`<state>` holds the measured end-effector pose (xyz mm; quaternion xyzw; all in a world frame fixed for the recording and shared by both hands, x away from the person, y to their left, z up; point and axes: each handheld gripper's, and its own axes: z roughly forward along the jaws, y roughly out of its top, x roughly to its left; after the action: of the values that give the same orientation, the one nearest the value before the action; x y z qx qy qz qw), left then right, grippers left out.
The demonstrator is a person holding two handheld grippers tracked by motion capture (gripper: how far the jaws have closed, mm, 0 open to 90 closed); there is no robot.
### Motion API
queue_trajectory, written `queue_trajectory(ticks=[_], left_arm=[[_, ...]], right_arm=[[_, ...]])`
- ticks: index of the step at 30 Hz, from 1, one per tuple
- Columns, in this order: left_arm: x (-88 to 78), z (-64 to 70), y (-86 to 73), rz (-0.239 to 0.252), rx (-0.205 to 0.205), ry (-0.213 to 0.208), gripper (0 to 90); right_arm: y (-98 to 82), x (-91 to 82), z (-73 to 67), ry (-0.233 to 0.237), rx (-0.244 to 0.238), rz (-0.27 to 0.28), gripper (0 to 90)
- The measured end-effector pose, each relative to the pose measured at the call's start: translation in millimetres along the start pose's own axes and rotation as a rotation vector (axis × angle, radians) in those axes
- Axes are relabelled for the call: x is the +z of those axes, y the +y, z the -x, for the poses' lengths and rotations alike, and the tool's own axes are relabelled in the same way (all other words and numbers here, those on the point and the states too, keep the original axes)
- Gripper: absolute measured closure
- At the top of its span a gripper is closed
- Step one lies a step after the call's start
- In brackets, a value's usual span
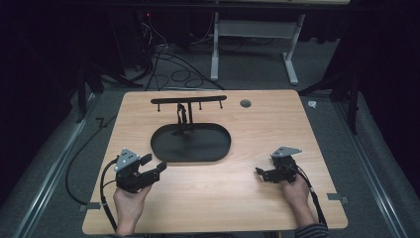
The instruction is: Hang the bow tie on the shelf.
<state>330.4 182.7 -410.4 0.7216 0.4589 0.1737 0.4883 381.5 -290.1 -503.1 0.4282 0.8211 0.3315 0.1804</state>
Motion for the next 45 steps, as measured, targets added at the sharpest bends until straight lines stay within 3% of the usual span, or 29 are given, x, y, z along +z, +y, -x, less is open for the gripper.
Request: queue_trajectory(ticks=[37, 45], left_arm=[[19.6, 4.8, -20.1, -0.050, -0.024, -0.026, 37.2], [28.3, 7.4, -21.1, -0.072, 0.001, -0.015, 37.3]], right_arm=[[-0.1, 0.0, 0.1, 0.000, -0.001, 0.001, 15.0], [-0.1, 0.0, 0.0, -0.001, -0.001, 0.001, 15.0]])
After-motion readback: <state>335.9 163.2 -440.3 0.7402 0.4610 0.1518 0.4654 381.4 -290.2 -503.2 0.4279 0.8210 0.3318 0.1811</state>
